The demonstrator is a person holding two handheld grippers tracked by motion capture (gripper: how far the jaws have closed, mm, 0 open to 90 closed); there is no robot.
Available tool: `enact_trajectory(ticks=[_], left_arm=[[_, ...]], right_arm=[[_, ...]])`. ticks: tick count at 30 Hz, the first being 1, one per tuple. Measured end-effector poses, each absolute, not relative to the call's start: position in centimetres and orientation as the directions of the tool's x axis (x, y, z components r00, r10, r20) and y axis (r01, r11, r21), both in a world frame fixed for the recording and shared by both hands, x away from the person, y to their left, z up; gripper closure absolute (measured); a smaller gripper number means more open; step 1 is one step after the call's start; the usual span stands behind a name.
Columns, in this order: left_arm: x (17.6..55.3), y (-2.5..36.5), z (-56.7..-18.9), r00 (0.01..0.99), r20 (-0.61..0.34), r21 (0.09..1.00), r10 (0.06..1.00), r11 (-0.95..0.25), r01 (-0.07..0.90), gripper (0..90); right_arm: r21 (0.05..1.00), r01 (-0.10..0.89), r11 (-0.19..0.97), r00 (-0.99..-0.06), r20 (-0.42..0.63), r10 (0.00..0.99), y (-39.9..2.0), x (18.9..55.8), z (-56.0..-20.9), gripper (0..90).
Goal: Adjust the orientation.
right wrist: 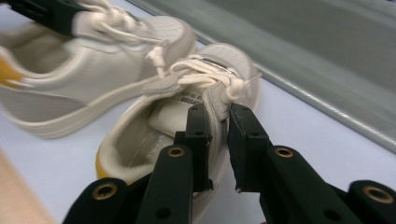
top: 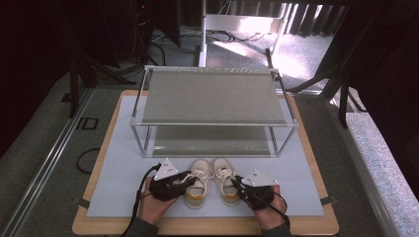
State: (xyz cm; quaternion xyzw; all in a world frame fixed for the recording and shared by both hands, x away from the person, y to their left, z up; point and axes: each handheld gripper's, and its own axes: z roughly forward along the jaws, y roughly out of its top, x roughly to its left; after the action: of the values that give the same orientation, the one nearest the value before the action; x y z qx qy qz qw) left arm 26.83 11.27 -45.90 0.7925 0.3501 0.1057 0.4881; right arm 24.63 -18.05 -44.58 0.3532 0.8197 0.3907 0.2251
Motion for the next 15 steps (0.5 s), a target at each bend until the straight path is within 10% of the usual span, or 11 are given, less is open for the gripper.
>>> enact_trajectory(ticks=[15], left_arm=[[24.4, 13.3, -44.5, 0.737, -0.185, 0.886, 0.65, -0.214, 0.412, 36.3]], right_arm=[[0.852, 0.396, 0.343, -0.712, 0.048, 0.701, -20.5, 24.1, -44.0, 51.1]])
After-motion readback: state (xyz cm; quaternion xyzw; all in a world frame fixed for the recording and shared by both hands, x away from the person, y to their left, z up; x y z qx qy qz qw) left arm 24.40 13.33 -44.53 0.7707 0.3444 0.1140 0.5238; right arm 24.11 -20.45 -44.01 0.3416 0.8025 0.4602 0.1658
